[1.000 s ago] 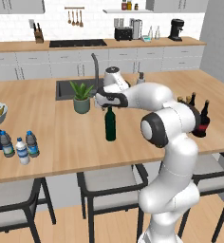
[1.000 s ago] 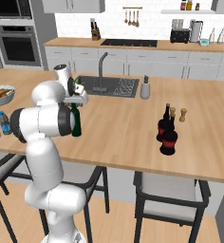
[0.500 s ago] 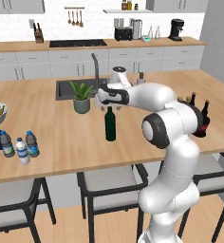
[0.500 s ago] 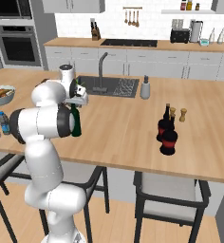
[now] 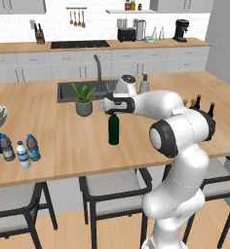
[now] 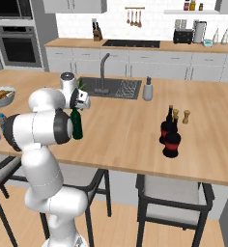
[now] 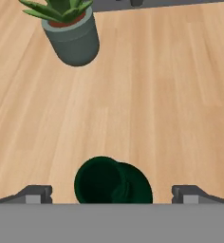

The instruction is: Move the plastic bottles in the middle to the plastics group, and the glass bottles in the middle to the glass group.

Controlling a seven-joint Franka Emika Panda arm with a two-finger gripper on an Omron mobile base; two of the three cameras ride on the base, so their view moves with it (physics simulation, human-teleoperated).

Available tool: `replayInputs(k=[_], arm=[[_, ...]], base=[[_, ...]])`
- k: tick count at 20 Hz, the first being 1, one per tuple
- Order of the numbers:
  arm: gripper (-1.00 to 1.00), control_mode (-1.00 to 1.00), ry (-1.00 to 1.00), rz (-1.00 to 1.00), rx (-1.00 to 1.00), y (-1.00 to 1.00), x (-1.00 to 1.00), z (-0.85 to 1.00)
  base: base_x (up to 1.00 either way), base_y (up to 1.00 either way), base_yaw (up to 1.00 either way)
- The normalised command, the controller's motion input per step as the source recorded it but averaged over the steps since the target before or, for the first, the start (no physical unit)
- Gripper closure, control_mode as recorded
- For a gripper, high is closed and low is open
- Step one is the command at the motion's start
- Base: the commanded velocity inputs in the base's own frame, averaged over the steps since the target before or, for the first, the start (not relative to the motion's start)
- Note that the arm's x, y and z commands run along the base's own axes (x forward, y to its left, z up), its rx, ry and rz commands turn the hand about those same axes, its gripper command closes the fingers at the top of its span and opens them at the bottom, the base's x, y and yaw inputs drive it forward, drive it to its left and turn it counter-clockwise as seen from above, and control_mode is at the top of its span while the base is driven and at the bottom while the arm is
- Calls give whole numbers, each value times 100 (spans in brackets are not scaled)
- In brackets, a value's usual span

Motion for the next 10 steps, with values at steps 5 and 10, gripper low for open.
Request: replayInputs(k=[5, 10], arm=[[-100, -100, -9, 8, 0, 2, -9, 0], [-100, -100, -1, 4, 0, 0, -5, 1]], base=[[0, 0, 0], [0, 0, 0]])
